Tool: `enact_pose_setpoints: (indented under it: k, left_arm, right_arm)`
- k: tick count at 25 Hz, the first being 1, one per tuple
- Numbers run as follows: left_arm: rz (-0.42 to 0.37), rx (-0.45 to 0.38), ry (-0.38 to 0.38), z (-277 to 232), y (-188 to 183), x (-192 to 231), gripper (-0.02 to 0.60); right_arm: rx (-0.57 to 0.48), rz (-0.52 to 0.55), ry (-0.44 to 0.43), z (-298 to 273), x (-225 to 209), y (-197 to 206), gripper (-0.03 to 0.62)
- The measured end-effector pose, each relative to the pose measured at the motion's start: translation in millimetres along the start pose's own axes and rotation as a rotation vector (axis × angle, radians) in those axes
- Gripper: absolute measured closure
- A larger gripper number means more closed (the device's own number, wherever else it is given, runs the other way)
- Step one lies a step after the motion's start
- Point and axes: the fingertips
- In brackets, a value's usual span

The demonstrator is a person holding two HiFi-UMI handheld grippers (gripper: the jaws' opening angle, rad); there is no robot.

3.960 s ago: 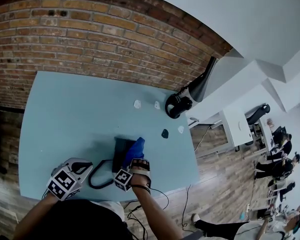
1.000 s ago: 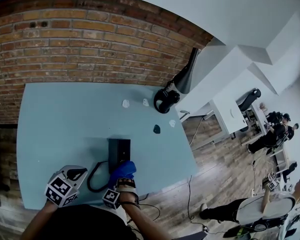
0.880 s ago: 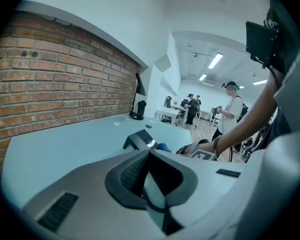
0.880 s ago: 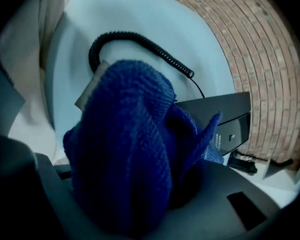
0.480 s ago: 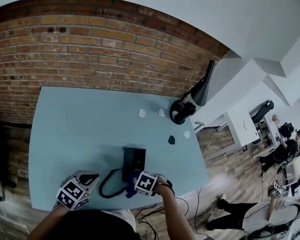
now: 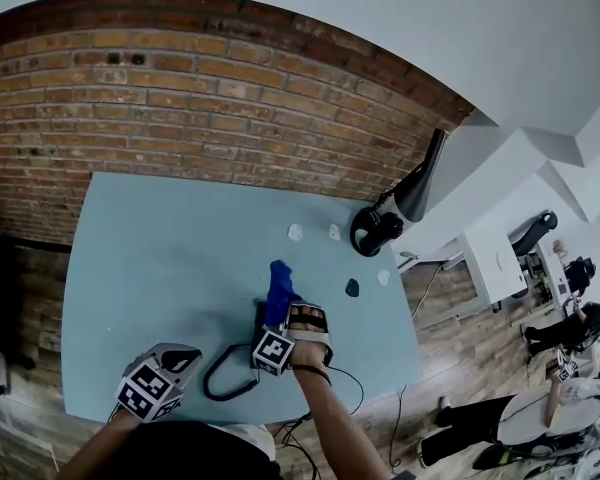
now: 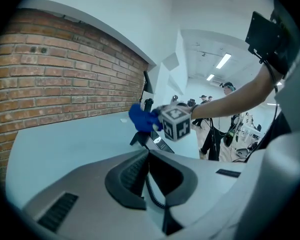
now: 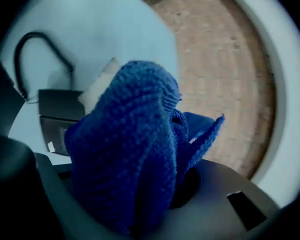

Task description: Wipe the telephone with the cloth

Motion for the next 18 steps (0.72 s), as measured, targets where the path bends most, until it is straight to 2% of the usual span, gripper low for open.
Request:
enact_pose_setpoints:
  k: [1, 2, 5, 9, 18]
  left_arm:
    - [0.001, 0.001, -0.001, 0, 0, 0, 0.591]
    - [0.002, 0.002, -0.002, 1, 0, 0, 0.591]
    - [0.009, 0.014, -0.004, 0, 4, 3, 0.591]
    - [0.019, 0.044, 0.004, -7, 13, 4, 0.591]
    - [-0.008, 0.055, 0.043, -13, 13, -9, 0.591]
  right_arm:
    - [0.009, 0.046, -0.086, -4, 31, -4, 0.519]
    - [0.014, 0.048, -0.124, -5, 50, -6, 0.514]
    - [0.001, -0.008, -0.129, -2, 59, -8, 0.51]
    - [-0.017, 0.032, -0.145, 4, 66, -14, 0.51]
    - [0.006, 0.066, -0.171, 16, 84, -18, 0.514]
Point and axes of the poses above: the fingertips, and each gripper's own axes: z backward along the fingers, x to its left, y out of its underside, and after that the axes turned 4 degrees about y, right-handed
